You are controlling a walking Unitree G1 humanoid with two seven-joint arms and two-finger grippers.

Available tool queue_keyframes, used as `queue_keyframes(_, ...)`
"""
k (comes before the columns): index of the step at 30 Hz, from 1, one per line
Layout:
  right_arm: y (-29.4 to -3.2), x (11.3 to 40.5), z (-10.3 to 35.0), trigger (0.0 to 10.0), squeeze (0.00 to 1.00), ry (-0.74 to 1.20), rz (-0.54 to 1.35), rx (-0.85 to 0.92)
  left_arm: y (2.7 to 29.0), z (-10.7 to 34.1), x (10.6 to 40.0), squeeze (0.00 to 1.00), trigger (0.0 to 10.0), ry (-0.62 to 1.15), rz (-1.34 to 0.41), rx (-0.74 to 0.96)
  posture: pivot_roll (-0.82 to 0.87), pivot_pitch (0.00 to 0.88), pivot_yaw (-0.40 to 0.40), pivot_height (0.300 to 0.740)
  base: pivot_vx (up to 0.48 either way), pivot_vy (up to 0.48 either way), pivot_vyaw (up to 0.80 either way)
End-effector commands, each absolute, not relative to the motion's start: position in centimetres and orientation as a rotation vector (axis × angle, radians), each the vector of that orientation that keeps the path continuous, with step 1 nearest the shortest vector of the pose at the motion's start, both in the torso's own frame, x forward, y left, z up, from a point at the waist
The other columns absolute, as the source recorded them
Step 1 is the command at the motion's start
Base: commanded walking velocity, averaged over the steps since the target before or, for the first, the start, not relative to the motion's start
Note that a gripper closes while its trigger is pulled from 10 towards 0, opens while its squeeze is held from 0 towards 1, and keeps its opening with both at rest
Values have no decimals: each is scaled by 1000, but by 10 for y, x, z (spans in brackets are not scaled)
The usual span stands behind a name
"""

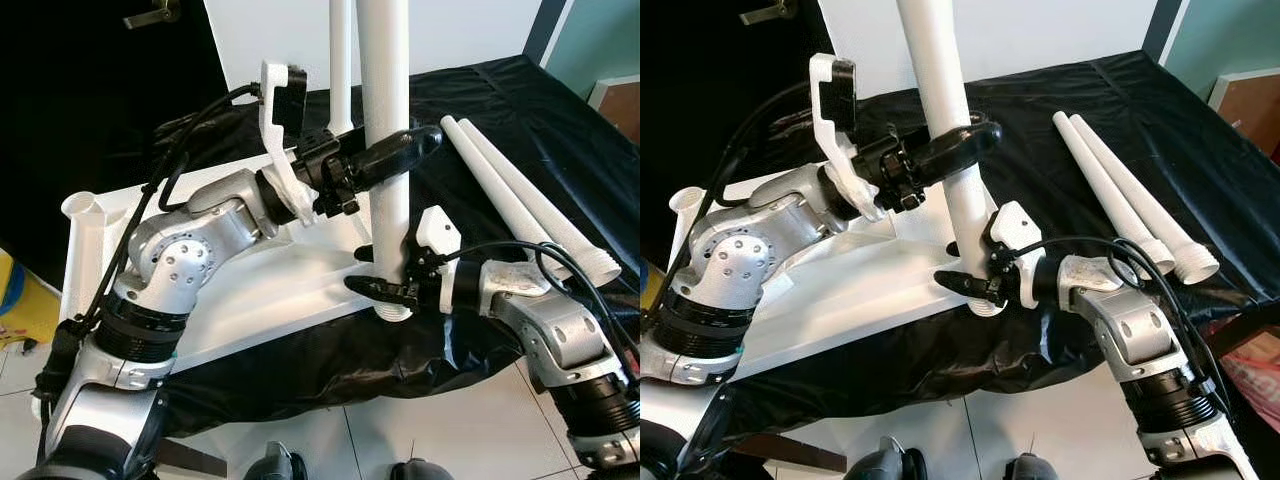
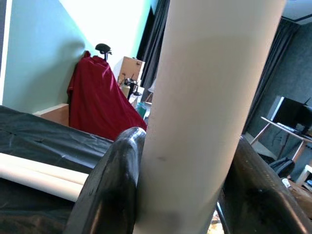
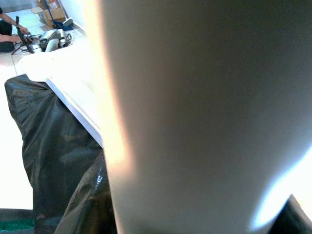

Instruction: Building children table

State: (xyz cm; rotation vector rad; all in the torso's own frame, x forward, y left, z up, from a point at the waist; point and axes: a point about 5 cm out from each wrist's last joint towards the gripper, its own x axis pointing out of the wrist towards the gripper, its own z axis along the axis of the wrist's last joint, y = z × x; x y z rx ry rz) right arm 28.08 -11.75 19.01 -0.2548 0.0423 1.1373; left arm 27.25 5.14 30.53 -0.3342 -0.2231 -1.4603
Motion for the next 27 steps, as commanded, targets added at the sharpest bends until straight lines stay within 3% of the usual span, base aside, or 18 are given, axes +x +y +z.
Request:
queue_keyframes(1,-125,286,193,10000,0,40,1071,-227,48,309,257,0,0,-286,-1700,-307,-83,76,59,740,0,0,0)
queue_keyframes(2,-125,286,193,10000,0,36,1064,-220,48,308,259,0,0,-294,-1681,-278,-84,75,59,740,0,0,0)
queue_keyframes(3,-124,287,193,10000,447,32,1049,-206,46,307,261,0,1804,-300,-1643,-236,-83,74,60,740,0,0,0)
queue_keyframes(4,-124,288,194,10000,831,29,1036,-196,45,307,264,0,7490,-304,-1612,-204,-83,74,60,740,0,0,0)
queue_keyframes(5,-124,289,194,10000,1000,24,1022,-188,43,306,266,0,10000,-301,-1584,-178,-83,72,59,740,0,0,0)
queue_keyframes(19,-122,297,199,10000,1000,-57,855,-161,41,309,298,0,10000,-238,-1249,-9,-82,66,67,740,0,0,0)
queue_keyframes(20,-121,300,200,10000,843,-71,809,-158,42,312,303,0,10000,-239,-1198,-6,-82,65,68,740,0,0,0)
queue_keyframes(21,-121,300,200,10000,843,-71,809,-158,42,312,303,0,10000,-239,-1198,-6,-82,65,68,740,0,0,0)
queue_keyframes(22,-119,302,199,10000,0,-80,757,-147,43,316,308,0,10000,-239,-1143,-12,-80,62,68,740,0,0,0)
queue_keyframes(27,-109,306,191,10000,0,-99,616,-127,47,329,320,0,10000,-267,-1000,-18,-81,57,72,740,0,0,0)
